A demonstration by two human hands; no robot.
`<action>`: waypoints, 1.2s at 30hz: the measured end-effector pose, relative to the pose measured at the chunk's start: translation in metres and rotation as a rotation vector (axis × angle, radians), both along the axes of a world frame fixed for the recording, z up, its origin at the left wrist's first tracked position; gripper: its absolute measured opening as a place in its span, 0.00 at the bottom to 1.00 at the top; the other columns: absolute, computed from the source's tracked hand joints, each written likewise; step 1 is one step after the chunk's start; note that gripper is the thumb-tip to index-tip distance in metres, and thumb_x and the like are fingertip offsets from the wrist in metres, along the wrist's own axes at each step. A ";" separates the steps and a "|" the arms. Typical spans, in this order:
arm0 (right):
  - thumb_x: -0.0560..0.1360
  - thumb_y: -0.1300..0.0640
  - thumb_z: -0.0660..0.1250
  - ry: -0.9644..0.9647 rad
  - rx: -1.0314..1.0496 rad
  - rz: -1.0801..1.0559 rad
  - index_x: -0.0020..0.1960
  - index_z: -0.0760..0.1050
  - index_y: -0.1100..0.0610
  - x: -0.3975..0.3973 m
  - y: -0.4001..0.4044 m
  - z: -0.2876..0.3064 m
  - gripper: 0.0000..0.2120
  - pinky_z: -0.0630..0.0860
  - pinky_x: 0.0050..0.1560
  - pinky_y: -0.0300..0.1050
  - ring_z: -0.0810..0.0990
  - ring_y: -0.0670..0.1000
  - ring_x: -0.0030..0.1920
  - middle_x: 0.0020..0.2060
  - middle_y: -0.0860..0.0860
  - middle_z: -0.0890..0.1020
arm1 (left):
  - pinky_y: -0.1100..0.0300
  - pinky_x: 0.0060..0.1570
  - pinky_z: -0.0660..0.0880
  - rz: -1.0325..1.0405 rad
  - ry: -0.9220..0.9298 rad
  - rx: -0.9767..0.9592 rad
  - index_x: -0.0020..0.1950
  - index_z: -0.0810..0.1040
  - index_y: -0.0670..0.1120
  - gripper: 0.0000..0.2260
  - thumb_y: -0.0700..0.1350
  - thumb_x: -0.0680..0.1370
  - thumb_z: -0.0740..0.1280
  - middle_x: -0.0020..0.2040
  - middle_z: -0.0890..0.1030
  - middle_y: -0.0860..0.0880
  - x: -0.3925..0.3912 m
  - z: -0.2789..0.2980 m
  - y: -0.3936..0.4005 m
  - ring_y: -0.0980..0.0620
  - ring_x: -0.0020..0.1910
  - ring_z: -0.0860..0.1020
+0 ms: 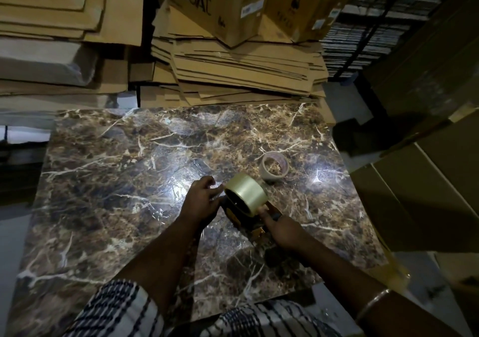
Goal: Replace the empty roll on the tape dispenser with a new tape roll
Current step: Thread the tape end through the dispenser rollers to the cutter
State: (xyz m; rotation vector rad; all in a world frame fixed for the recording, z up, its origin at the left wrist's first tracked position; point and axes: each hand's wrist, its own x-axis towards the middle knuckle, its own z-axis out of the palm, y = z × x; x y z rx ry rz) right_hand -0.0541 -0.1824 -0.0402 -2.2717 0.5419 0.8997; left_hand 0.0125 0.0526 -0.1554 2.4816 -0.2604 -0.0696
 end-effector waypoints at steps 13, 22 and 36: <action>0.67 0.17 0.48 -0.007 -0.051 0.086 0.60 0.81 0.52 -0.003 0.010 0.015 0.47 0.78 0.60 0.50 0.83 0.58 0.54 0.53 0.58 0.85 | 0.56 0.53 0.72 -0.014 0.044 -0.026 0.51 0.87 0.47 0.19 0.57 0.72 0.64 0.58 0.78 0.45 0.001 0.000 0.002 0.43 0.54 0.75; 0.69 0.19 0.50 -0.044 0.098 -0.219 0.71 0.74 0.43 -0.036 -0.035 0.004 0.42 0.76 0.48 0.43 0.81 0.50 0.52 0.54 0.49 0.83 | 0.54 0.54 0.73 -0.029 0.024 -0.045 0.62 0.83 0.49 0.18 0.57 0.76 0.66 0.62 0.76 0.47 -0.003 -0.005 0.003 0.44 0.58 0.73; 0.70 0.23 0.52 0.141 0.861 -0.874 0.48 0.76 0.59 -0.077 -0.048 -0.023 0.40 0.66 0.20 0.38 0.67 0.48 0.22 0.28 0.54 0.72 | 0.47 0.55 0.77 -0.072 0.034 0.195 0.70 0.75 0.55 0.22 0.58 0.79 0.56 0.69 0.74 0.43 -0.015 -0.011 0.000 0.38 0.62 0.74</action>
